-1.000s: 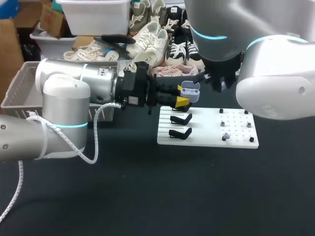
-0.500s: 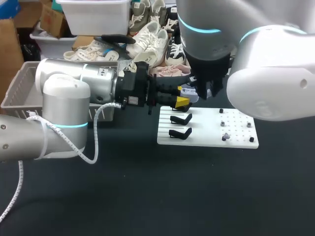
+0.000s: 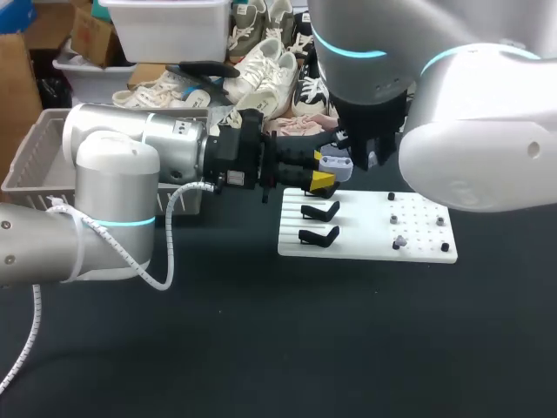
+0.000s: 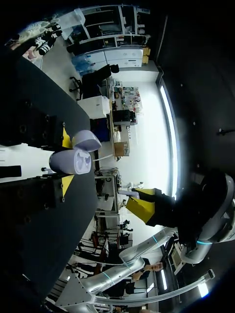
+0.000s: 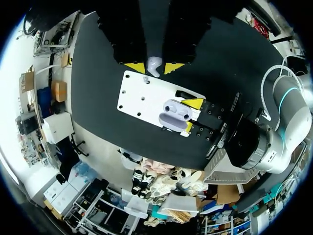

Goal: Pick up each earbud case from the left stands, insert the matching earbuds, close the lid, and place the case in the box.

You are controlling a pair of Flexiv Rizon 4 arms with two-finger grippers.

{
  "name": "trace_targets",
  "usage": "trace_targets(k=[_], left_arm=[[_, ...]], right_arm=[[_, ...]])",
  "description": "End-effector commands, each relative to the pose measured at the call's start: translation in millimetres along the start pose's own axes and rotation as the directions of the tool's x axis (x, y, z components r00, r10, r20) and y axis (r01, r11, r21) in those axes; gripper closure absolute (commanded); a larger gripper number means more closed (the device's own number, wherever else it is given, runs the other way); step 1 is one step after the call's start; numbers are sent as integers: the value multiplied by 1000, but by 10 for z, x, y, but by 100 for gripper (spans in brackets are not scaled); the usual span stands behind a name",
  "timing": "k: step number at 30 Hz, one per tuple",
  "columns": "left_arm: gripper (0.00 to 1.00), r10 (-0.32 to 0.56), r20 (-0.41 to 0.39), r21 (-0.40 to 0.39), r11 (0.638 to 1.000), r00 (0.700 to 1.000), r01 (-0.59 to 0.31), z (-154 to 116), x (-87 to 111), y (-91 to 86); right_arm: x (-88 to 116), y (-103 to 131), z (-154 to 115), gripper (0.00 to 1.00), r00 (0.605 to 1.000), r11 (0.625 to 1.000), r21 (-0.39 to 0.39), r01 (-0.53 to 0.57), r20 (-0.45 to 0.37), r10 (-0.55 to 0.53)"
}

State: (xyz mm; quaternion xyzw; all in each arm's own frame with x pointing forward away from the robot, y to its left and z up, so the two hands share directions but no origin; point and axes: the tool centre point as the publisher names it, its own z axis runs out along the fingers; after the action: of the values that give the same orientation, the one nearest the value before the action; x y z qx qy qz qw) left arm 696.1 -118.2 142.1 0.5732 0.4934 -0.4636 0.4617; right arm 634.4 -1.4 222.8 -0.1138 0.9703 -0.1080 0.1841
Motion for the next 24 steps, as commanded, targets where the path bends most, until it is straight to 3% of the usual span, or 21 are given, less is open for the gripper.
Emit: trace_targets(k=[1,4,6,9,14,24], left_arm=[[100,1,2,0,1000,1000,-1,-1,5,5],[100,1,2,0,1000,1000,-1,-1,5,5],[100,1,2,0,1000,1000,-1,-1,5,5],[100,1,2,0,1000,1000,-1,-1,5,5],[100,1,2,0,1000,1000,-1,-1,5,5],[100,1,2,0,1000,1000,-1,-1,5,5]], right_arm=[[-64,167,68,100,991,989,97,-116,-54,121],[-63,151,127,100,954,971,63,-231,-181,239],[-49,130,148,100,903,941,32,-337,-272,332],[-44,68,178,100,868,912,74,-404,-283,408],[-7,15,79,100,825,874,19,-486,-319,466],[12,19,57,100,822,869,0,-495,-322,469]])
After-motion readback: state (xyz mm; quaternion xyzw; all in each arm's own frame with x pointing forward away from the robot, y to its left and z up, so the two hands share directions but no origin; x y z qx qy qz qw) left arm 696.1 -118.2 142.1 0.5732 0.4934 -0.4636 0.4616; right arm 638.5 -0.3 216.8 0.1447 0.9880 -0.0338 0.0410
